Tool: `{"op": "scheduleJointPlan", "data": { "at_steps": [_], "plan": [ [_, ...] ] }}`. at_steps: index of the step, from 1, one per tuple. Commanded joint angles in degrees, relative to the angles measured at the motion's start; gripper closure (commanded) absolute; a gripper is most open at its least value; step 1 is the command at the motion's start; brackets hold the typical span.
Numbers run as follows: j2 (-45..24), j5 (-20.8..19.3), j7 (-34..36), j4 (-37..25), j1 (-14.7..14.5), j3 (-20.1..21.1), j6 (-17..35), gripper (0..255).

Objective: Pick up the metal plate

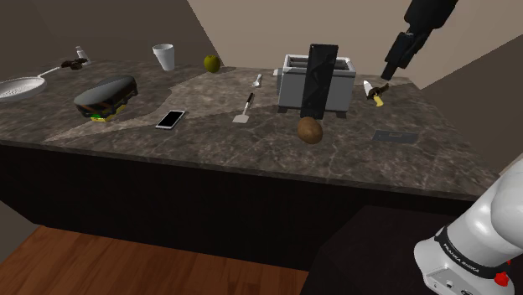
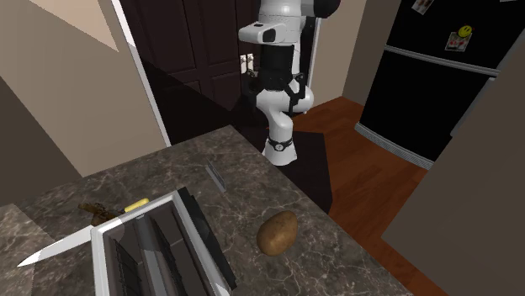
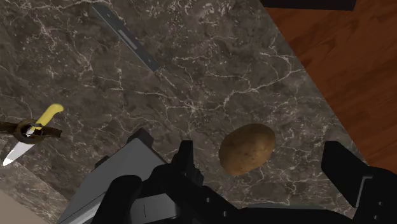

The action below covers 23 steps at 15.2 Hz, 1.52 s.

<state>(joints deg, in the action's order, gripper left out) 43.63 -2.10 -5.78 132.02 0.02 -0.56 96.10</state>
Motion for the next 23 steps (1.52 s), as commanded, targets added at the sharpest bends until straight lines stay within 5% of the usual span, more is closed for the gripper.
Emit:
{"op": "scheduleJointPlan", "data": {
  "at_steps": [1, 13, 23],
  "plan": [
    [0.0, 0.0, 0.0, 0.0, 0.0, 0.0, 0.0, 0],
    [-28.4, 3.6, -26.0, -23.7, -4.1, -12.7, 1.9, 0],
    [-58.3, 15.0, -45.9, -58.6, -1.8, -16.5, -8.9, 0]
  ]
}}
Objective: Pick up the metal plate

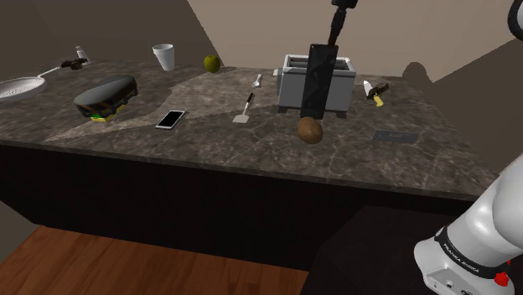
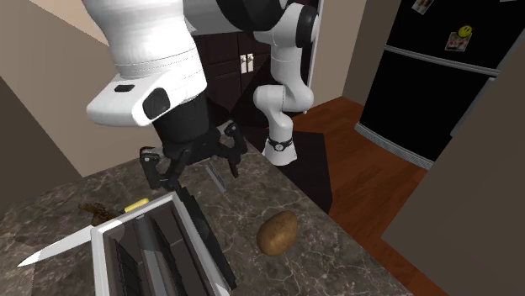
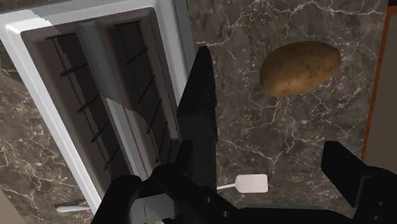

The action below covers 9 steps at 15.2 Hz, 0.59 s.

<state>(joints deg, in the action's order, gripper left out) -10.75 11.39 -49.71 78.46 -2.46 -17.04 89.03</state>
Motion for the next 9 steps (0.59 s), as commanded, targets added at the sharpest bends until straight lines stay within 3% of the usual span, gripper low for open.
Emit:
{"op": "scheduleJointPlan", "data": {
  "at_steps": [1, 3, 9],
  "plan": [
    [-7.6, 2.7, -3.4, -10.2, 1.6, 0.1, -3.9, 0],
    [-16.0, 5.3, -5.5, -22.7, 4.1, 0.9, -9.0, 0],
    [-13.1, 4.3, -6.4, -13.4, 2.8, 1.0, -2.7, 0]
  ]
}}
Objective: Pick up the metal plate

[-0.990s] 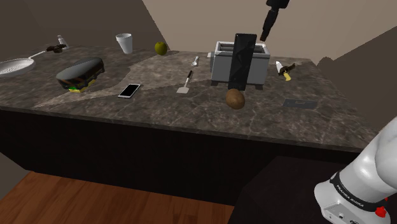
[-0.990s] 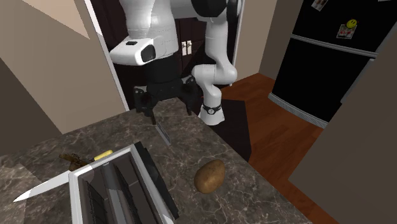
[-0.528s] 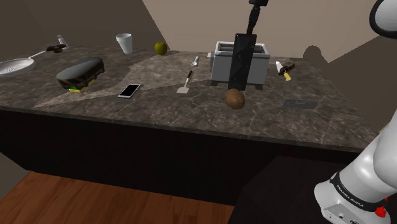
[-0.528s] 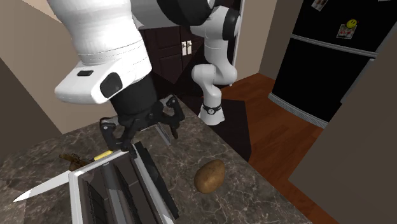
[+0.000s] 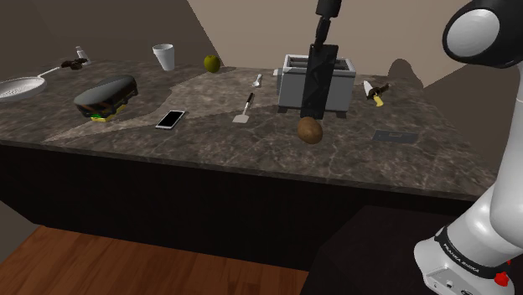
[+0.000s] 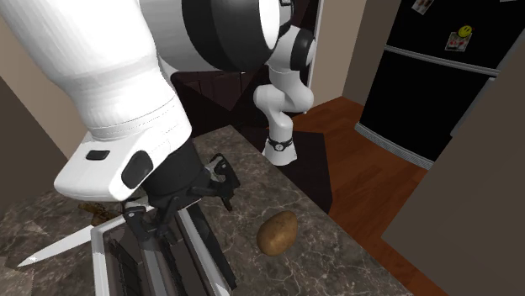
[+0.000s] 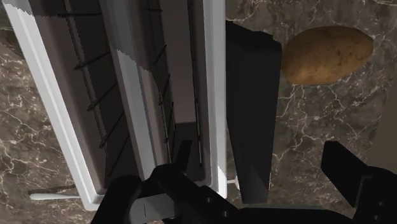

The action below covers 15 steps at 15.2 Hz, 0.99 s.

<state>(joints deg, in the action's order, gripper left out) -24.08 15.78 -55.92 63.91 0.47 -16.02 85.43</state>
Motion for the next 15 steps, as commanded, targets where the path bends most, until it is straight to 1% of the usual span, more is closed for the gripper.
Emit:
{"op": "scheduleJointPlan", "data": {
  "at_steps": [1, 4, 5, 14, 15],
  "plan": [
    [0.6, -0.2, -0.3, 2.5, -0.3, 0.0, 1.9, 0],
    [0.8, -0.2, -0.4, 3.2, -0.4, 0.0, 2.4, 0],
    [0.8, -0.2, -0.4, 3.2, -0.4, 0.0, 2.5, 255],
    [0.8, -0.2, -0.4, 3.2, -0.4, 0.0, 2.4, 255],
    [0.5, -0.1, -0.3, 2.0, -0.2, 0.0, 1.5, 255]
  ]
}}
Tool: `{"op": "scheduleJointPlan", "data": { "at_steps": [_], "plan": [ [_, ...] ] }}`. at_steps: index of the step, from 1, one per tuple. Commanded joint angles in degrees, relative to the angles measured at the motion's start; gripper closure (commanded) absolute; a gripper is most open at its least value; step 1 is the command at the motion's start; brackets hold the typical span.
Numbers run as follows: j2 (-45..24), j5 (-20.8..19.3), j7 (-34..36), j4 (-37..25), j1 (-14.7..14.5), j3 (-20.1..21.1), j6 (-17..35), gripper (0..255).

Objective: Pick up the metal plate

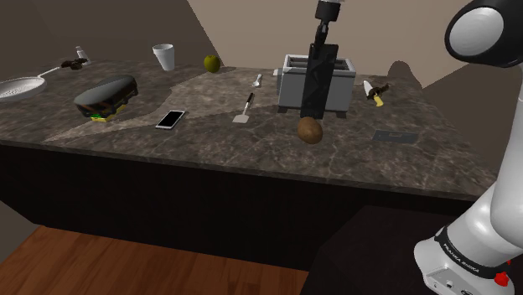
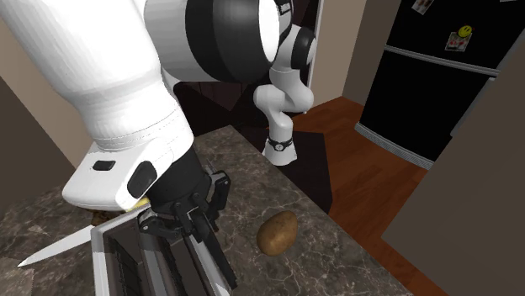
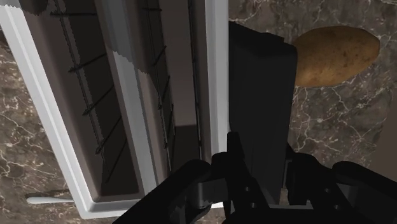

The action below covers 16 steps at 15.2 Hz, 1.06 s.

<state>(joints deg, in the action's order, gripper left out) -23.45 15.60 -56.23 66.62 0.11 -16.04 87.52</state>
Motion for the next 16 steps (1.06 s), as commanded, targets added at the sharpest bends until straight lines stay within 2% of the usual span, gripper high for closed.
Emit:
{"op": "scheduleJointPlan", "data": {
  "at_steps": [1, 9, 12, 14, 16],
  "plan": [
    [-0.5, 0.2, 0.2, -2.1, 0.3, 0.0, -1.6, 255],
    [-5.1, 1.5, 1.6, -15.7, 2.5, 0.3, -10.5, 255],
    [-8.5, 2.5, 2.5, -23.9, 4.0, 0.7, -15.2, 255],
    [-13.2, 3.8, 3.7, -34.1, 6.2, 1.5, -20.3, 255],
    [-14.0, 3.9, 4.0, -35.7, 6.6, 1.8, -21.1, 255]
  ]
}}
